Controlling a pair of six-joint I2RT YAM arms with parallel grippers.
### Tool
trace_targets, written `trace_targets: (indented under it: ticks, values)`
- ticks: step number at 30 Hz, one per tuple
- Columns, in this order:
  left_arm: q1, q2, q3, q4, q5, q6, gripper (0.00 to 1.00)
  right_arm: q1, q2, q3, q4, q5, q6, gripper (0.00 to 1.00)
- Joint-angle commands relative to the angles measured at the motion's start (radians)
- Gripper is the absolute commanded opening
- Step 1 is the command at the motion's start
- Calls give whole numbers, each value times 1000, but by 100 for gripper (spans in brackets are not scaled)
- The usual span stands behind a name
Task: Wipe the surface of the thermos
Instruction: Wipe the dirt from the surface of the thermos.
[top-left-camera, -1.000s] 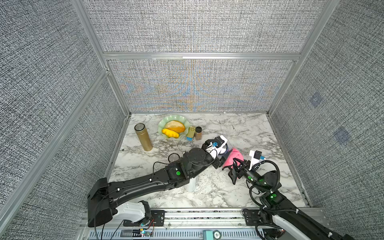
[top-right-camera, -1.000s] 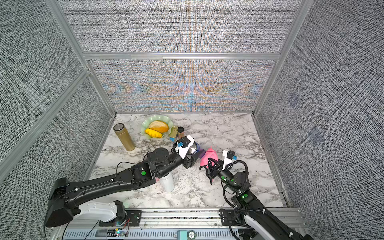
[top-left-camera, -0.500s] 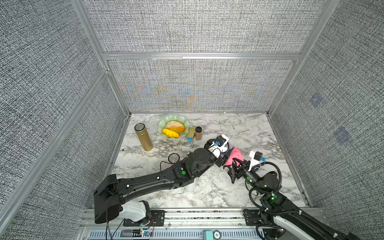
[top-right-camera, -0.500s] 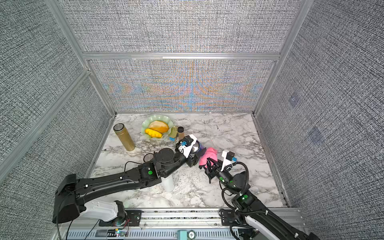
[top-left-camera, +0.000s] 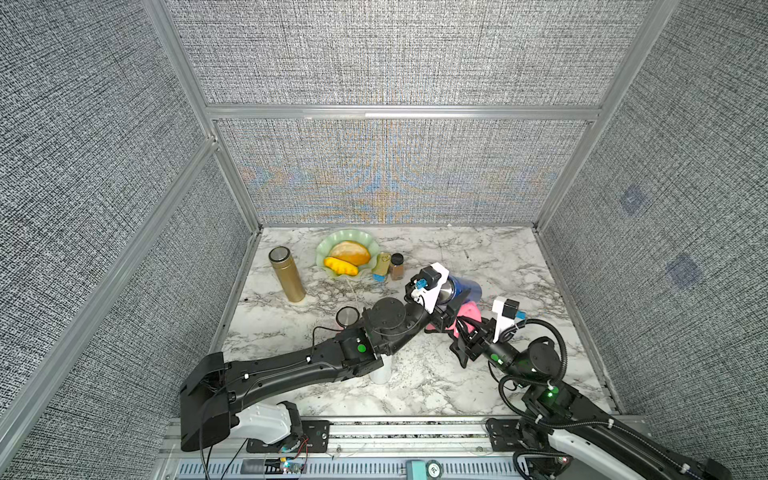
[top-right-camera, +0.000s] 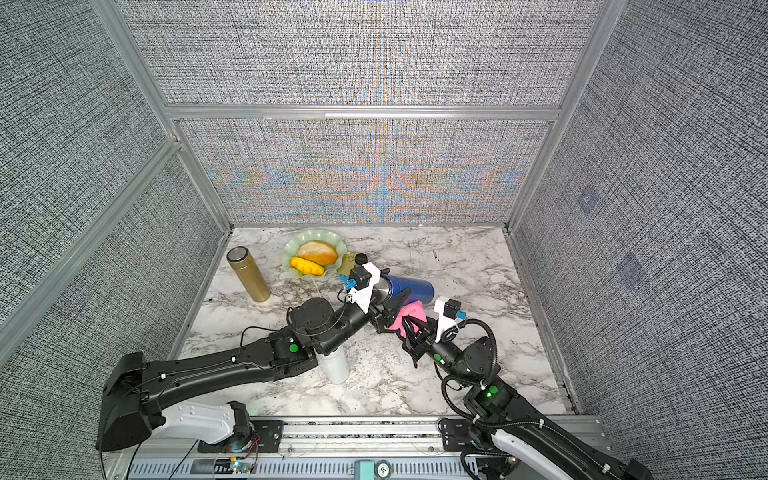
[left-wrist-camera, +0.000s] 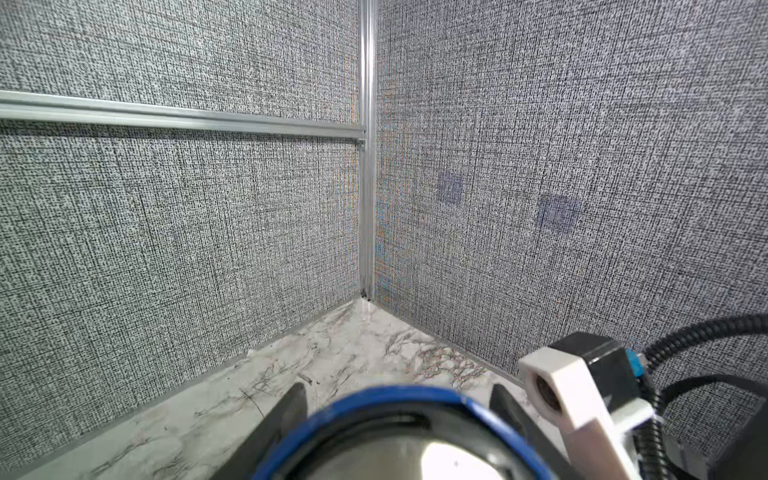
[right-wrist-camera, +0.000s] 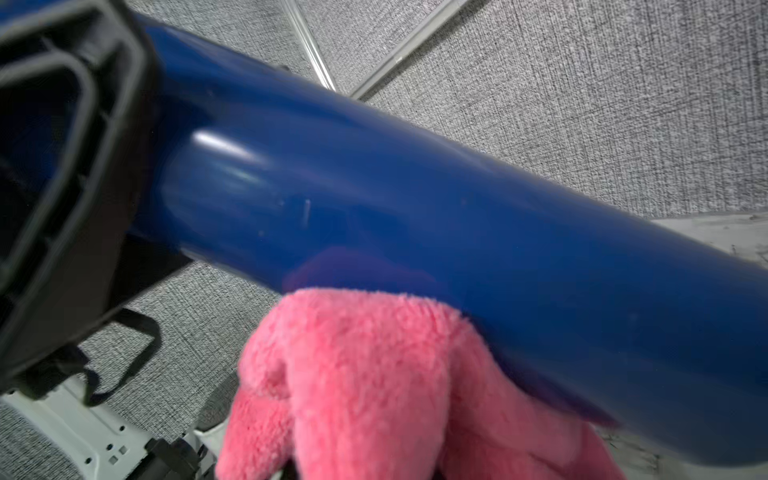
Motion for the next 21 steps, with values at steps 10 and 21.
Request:
trace_targets:
  ticks: [10,21]
  values:
    - [-2,13,-15,34,-68,-32,0,29,-52,36,-50,86,-32,0]
    - [-2,25,-21,54,-51,2,0,53,49,-88,72,344,14,0]
